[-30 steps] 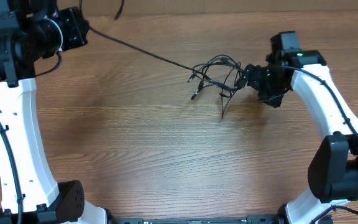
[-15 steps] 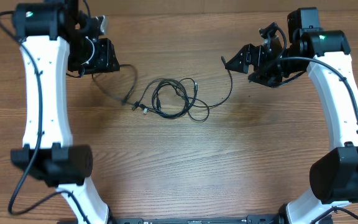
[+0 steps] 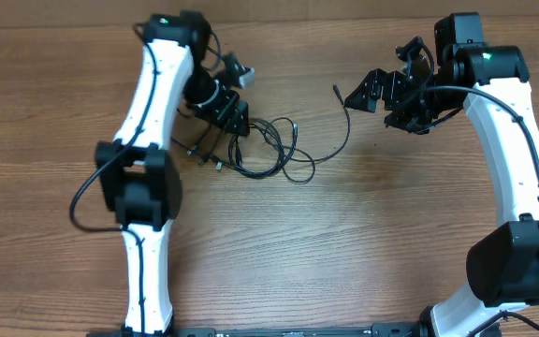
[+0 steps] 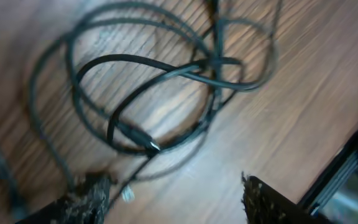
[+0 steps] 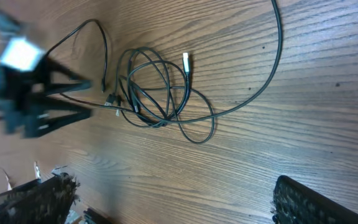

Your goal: Untangle cables

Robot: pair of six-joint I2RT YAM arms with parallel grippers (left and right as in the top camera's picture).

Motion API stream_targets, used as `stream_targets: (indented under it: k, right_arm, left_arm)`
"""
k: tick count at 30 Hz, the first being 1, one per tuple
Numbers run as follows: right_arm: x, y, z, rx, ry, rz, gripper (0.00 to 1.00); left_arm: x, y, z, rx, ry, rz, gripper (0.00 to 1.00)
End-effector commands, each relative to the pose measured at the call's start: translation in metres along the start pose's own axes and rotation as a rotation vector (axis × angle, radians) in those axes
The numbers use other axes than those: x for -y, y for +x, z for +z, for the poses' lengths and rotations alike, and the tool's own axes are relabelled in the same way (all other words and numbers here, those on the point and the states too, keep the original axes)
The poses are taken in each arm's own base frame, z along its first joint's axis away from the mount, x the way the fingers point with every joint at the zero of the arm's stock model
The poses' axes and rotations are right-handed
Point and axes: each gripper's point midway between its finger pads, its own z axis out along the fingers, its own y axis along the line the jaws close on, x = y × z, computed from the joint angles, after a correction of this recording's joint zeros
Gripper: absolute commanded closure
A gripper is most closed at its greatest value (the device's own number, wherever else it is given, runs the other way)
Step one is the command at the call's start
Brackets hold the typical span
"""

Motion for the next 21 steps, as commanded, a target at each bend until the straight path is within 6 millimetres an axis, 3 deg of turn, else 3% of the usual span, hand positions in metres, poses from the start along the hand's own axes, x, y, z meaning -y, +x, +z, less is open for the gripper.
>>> stream_targets:
  k: [1, 4, 7, 10, 11, 13, 15, 17, 21]
  right_arm:
    - [-0.005, -0.005, -0.011, 0.037, -0.001, -0.023, 0.00]
    - [-0.005, -0.004, -0.011, 0.037, 0.000, -0.023, 0.00]
    - [-0.005, -0.004, -0.011, 0.037, 0.000, -0.023, 0.00]
    - [-0.005, -0.004, -0.011, 0.037, 0.000, -0.023, 0.00]
    - [-0.005, -0.004, -0.011, 0.036, 0.000, -0.022, 0.00]
    - [-0.005, -0.003, -0.011, 0.031, 0.001, -0.019, 0.00]
    - [-0.005, -0.003, -0.011, 0.031, -0.001, -0.019, 0.00]
    - [-0.007, -0.003, -0.011, 0.031, -0.012, -0.022, 0.00]
    - [-0.020, -0.005, -0.011, 0.035, -0.084, -0.062, 0.00]
  left_arm:
    - [-0.019, -0.003, 0.041, -0.073, -0.017, 0.099, 0.33]
    - [-0.033, -0.013, 0.059, -0.049, -0.024, 0.111, 0.34]
    - [-0.043, -0.027, 0.067, -0.004, -0.049, 0.114, 0.47]
    - [-0.046, -0.037, 0.068, 0.032, -0.068, 0.131, 0.52]
    - [-0.047, -0.039, 0.068, 0.038, -0.071, 0.136, 0.59]
    - [-0.043, -0.042, 0.070, 0.046, -0.058, 0.141, 0.96]
    - [-0.034, -0.043, 0.067, 0.059, -0.023, 0.142, 0.96]
    - [-0.026, -0.051, 0.049, 0.101, -0.019, 0.093, 0.96]
    - [0.013, -0.083, -0.047, 0.330, -0.031, 0.046, 0.96]
